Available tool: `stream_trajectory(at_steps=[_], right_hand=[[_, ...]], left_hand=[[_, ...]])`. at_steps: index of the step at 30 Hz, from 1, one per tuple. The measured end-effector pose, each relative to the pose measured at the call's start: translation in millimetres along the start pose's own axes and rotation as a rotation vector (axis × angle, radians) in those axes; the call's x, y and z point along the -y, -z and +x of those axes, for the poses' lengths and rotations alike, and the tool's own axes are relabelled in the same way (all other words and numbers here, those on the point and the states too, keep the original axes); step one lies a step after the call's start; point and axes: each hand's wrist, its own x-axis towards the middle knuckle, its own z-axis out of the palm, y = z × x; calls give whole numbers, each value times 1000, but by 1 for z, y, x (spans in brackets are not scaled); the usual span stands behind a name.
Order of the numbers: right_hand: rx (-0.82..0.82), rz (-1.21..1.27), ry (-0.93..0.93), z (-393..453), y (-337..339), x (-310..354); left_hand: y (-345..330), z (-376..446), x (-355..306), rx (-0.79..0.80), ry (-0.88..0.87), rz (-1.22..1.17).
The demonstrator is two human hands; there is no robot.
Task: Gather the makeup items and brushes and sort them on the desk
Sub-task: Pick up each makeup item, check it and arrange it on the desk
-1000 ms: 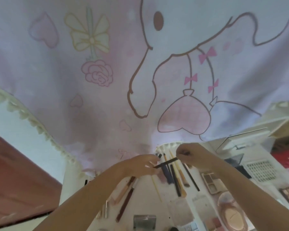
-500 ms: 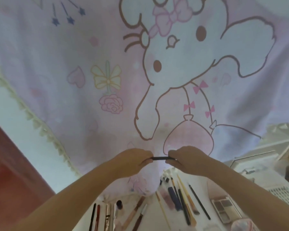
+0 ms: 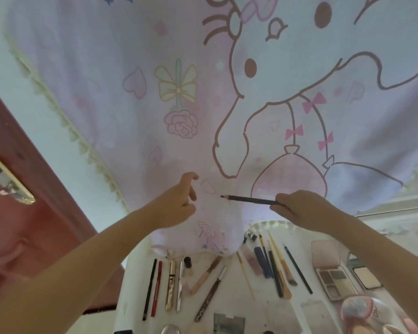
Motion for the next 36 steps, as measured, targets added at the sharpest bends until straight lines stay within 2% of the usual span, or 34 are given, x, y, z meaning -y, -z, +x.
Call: stream_trajectory(at_steps=[7, 11, 16, 21, 25, 29, 33, 36], right_hand=[[-32, 144, 53, 8, -12, 26], [-22, 187, 65, 12, -14, 33], [13, 146, 75, 15, -14, 37], [86, 111, 114, 21, -17, 44], [188, 108, 145, 31, -22, 55], [294, 99, 226, 44, -35, 74], [376, 162, 310, 60, -48, 98], [418, 288, 354, 68, -59, 128]], left_hand=[[-15, -4, -2, -20, 51, -331], [-15, -9, -1, -85, 140, -428], [-15, -10, 5, -134, 129, -170], [-22, -14, 14, -105, 89, -51], [-27, -21, 30, -90, 137, 21], [-34, -34, 47, 27, 152, 135], [-39, -45, 60, 189, 253, 292], [-39, -57, 73, 267, 295, 263]])
